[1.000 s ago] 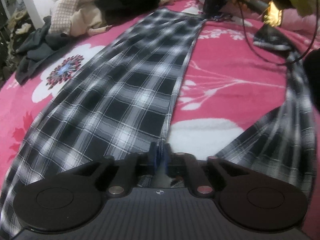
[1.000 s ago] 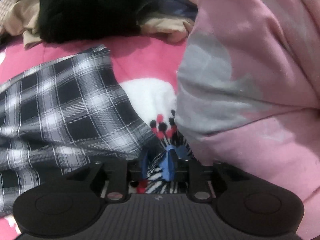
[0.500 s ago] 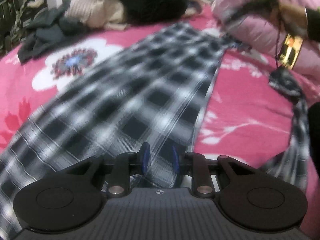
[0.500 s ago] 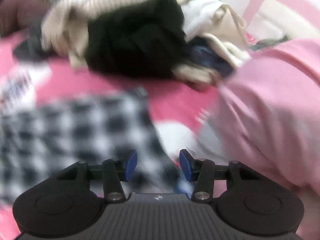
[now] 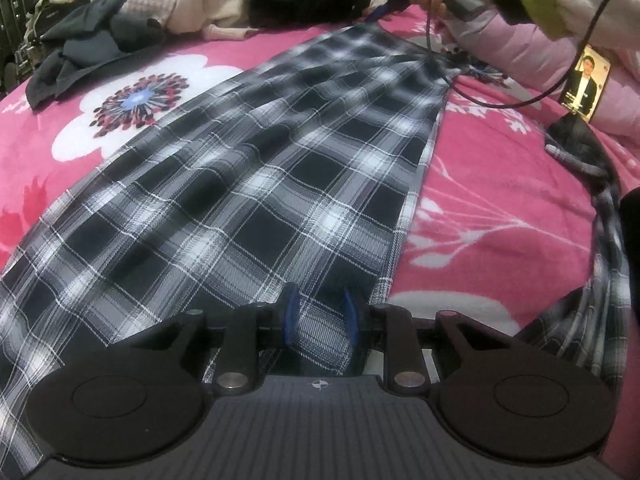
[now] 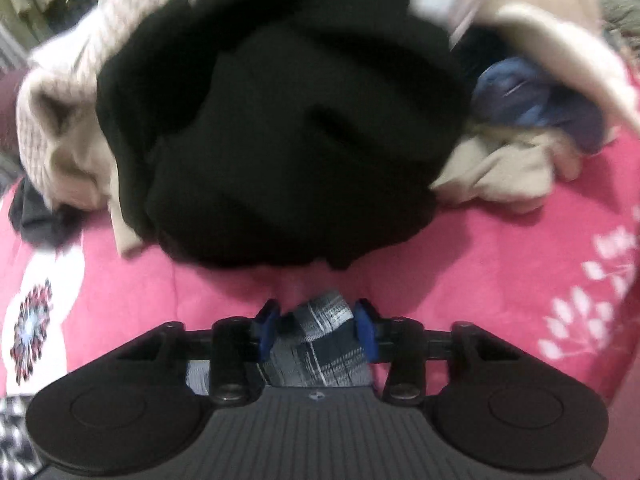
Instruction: Fold clothes
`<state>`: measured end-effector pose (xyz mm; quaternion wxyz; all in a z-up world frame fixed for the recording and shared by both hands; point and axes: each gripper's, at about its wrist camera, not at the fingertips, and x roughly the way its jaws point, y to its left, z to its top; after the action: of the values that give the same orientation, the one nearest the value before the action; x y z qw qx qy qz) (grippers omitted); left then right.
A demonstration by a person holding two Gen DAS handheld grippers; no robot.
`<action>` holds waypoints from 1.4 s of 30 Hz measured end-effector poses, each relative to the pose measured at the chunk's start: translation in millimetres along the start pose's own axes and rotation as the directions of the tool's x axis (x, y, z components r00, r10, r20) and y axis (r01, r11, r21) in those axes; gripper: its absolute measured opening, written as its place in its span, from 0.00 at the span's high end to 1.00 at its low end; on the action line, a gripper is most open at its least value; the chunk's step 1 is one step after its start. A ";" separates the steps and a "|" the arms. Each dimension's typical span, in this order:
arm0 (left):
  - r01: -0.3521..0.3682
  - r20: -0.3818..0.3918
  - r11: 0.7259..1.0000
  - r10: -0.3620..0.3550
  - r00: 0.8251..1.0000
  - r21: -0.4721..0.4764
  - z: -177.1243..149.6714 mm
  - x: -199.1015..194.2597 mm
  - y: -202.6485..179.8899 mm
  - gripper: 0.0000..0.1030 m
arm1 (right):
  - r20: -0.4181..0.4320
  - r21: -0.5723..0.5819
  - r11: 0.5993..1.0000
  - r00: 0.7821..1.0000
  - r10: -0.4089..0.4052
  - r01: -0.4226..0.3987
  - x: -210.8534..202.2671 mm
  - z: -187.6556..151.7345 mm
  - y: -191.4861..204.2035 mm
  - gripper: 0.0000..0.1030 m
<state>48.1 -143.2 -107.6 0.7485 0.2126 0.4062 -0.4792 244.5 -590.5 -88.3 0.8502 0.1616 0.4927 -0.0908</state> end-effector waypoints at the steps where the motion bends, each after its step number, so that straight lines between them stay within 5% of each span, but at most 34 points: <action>1: 0.002 0.002 1.000 -0.002 1.000 0.002 -0.2 0.3 -0.1 0.76 | -0.020 -0.023 1.000 1.000 -0.006 0.005 4.3 -1.2 1.8 0.69; 4: 0.003 0.005 1.000 -0.003 1.000 0.010 -0.4 0.9 -1.0 0.76 | -0.005 -0.080 0.997 1.000 0.010 -0.010 2.7 -3.3 8.2 0.91; 9: 0.004 0.012 1.000 -0.004 1.000 0.023 -0.7 1.8 -2.4 0.76 | 0.130 -0.101 0.995 0.991 0.003 0.011 -7.7 -2.4 11.6 0.93; 24: -0.033 0.022 0.995 0.031 0.999 0.090 -2.8 1.5 -11.9 0.76 | 0.250 -0.087 0.992 0.966 -0.070 0.095 38.6 -2.6 9.2 0.94; 27: -0.050 0.027 0.992 0.047 0.999 0.117 -3.6 1.0 -16.2 0.75 | 0.250 -0.089 0.990 0.965 -0.083 0.109 33.5 -1.5 7.3 0.83; 30: -0.058 0.033 0.990 0.054 0.998 0.132 -4.6 1.0 -17.3 0.75 | 0.250 -0.082 0.982 0.957 -0.148 0.173 13.3 -1.3 -1.4 0.47; 32: -0.061 0.037 0.988 0.057 0.998 0.139 -5.0 1.1 -17.7 0.75 | 0.259 -0.073 0.979 0.952 -0.163 0.188 -5.1 -3.1 -10.7 0.46; 35: -0.063 0.038 0.987 0.058 0.998 0.147 -4.8 1.1 -17.7 0.75 | 0.237 -0.050 0.976 0.952 -0.193 0.211 -32.6 -7.2 -16.8 0.55; 38: -0.069 0.039 0.985 0.063 0.997 0.159 -4.6 0.8 -18.6 0.75 | 0.202 -0.154 0.979 0.974 -0.101 0.134 -58.9 -18.9 -4.1 0.73; 42: -0.082 0.041 0.981 0.076 0.996 0.174 -5.3 0.1 -21.5 0.75 | -0.003 -0.428 0.903 0.999 -0.044 0.038 -42.2 -48.7 34.7 0.83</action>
<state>26.8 -149.2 -109.2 0.7522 0.2853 0.3408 -0.4865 195.1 -540.6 -67.8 0.8598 -0.0384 0.5091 0.0026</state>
